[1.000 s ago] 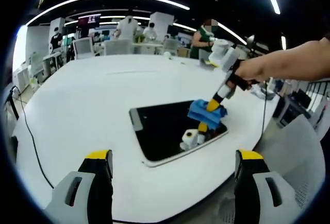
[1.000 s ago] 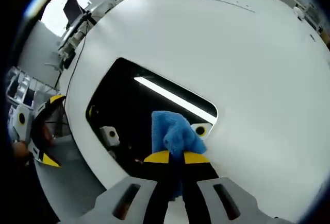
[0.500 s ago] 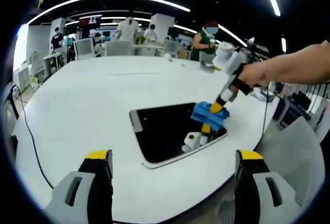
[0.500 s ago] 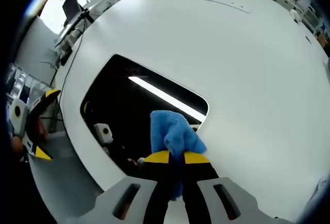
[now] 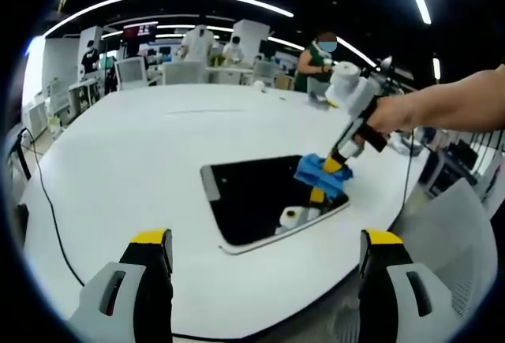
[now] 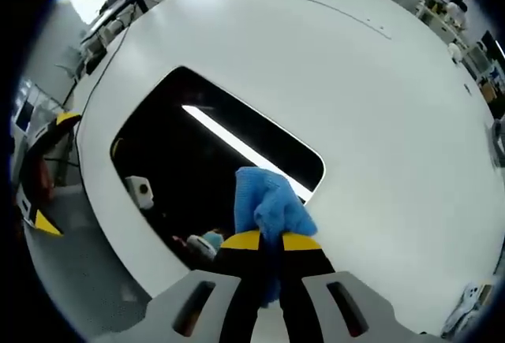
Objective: Wipe the mirror surface with the cleaning cloth until all visible marks leave the cleaned area.
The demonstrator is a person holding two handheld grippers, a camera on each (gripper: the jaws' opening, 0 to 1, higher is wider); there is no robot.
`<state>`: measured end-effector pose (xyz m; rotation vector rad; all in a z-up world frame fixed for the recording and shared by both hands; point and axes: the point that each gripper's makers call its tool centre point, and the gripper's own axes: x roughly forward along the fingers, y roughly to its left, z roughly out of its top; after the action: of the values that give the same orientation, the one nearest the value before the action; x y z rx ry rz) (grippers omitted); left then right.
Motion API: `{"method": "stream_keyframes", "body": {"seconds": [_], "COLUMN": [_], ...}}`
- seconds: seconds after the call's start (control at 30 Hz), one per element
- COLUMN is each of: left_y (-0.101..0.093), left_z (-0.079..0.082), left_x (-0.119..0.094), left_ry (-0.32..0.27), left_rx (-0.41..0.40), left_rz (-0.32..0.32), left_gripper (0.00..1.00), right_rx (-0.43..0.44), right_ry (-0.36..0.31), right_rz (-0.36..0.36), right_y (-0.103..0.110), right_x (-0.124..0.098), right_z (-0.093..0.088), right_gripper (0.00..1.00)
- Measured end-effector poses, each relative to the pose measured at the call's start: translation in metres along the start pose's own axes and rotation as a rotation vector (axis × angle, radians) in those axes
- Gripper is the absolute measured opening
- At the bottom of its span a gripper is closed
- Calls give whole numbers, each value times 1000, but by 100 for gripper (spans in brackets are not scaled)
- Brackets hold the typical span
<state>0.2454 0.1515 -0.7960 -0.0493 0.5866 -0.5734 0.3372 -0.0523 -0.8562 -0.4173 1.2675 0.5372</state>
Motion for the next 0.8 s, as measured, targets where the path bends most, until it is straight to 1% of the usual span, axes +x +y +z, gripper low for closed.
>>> {"method": "stream_keyframes", "body": {"seconds": [0.07, 0.17, 0.23, 0.27, 0.3, 0.37, 0.53, 0.6, 0.67, 0.77, 0.8], "left_y": [2, 6, 6, 6, 7, 7, 6, 6, 4, 4, 4], "left_z": [-4, -6, -4, -3, -3, 0, 1, 4, 4, 5, 6], "left_x": [-2, -3, -2, -2, -2, -3, -1, 0, -1, 0, 0], "left_ry": [14, 20, 17, 15, 11, -4, -4, -16, -20, -17, -22], "left_rx": [-10, -13, -7, -4, -5, -19, -3, 10, 7, 6, 8], "left_rz": [15, 36, 32, 34, 41, 38, 29, 27, 20, 19, 19], "left_gripper": [99, 99, 99, 99, 99, 99, 99, 99, 99, 99, 99], "right_rx": [-17, -10, -41, -90, -121, -164, -143, -135, -92, 7, 20], "right_ry": [2, 1, -5, -1, 4, 14, 19, 19, 9, -25, -34], "right_rz": [-13, -36, -73, -104, -118, -145, -155, -147, -123, -84, -78], "right_y": [0, 0, 0, 0, 0, 1, 1, -2, -1, -2, -2], "right_x": [1, 1, 1, 0, 0, 0, 0, 1, 1, 2, 1], "right_z": [0, 0, 0, 1, 1, 2, 2, 2, 1, 1, 0], "right_gripper": [2, 2, 1, 1, 1, 1, 1, 1, 1, 1, 1]}}
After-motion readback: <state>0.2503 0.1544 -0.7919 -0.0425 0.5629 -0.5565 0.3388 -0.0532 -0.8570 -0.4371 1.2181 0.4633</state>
